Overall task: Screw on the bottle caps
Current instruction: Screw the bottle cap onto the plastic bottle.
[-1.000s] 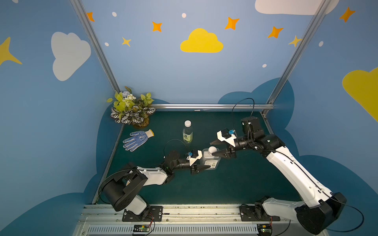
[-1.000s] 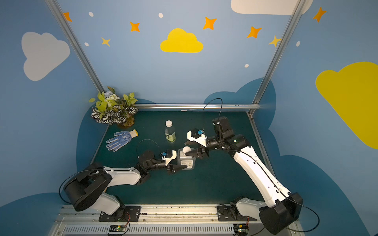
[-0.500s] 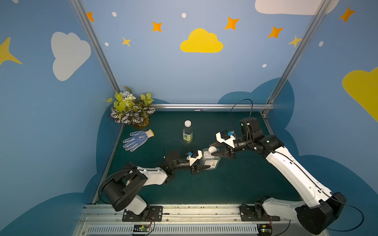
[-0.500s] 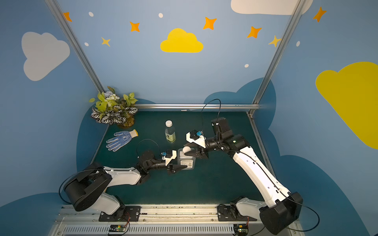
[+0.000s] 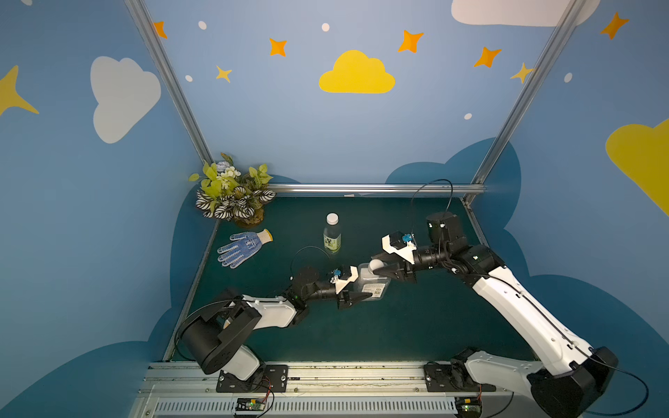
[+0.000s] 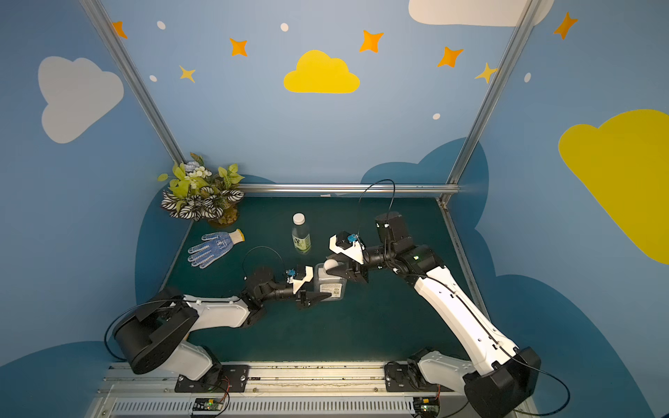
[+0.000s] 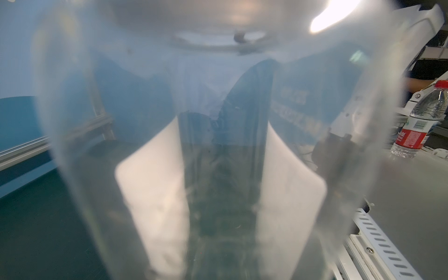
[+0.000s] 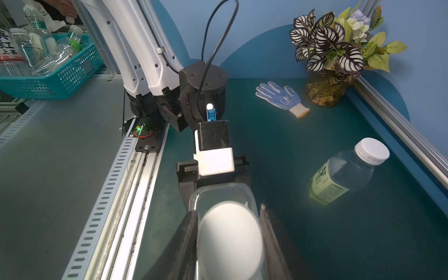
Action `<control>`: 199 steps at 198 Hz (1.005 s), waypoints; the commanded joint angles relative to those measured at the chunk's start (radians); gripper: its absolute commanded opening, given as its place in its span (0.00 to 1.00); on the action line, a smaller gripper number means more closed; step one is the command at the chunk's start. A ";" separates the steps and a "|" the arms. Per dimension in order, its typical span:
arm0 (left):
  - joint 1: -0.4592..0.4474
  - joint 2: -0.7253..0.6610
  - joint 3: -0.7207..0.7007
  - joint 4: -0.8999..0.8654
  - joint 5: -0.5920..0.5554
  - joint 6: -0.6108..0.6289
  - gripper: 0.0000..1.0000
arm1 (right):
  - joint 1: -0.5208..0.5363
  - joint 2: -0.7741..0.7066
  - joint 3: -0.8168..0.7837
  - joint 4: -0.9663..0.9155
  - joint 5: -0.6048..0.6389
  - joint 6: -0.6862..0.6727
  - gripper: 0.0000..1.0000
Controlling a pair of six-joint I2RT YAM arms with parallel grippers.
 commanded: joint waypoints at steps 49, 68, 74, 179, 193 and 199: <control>0.005 -0.012 0.012 0.068 -0.060 0.005 0.27 | 0.039 -0.056 -0.092 0.087 0.198 0.159 0.40; 0.005 -0.009 0.012 0.067 -0.068 0.010 0.27 | 0.060 -0.060 -0.108 0.105 0.263 0.214 0.40; 0.004 -0.007 0.014 0.066 -0.069 0.010 0.27 | 0.069 -0.062 -0.111 0.104 0.284 0.222 0.40; 0.005 0.018 0.012 0.066 -0.089 0.018 0.27 | 0.158 -0.145 -0.123 0.139 0.657 0.441 0.72; 0.004 0.022 0.010 0.066 -0.091 0.020 0.27 | 0.155 -0.150 -0.063 0.095 0.706 0.472 0.84; 0.004 0.021 0.009 0.066 -0.090 0.021 0.27 | 0.151 -0.155 -0.042 0.081 0.702 0.455 0.90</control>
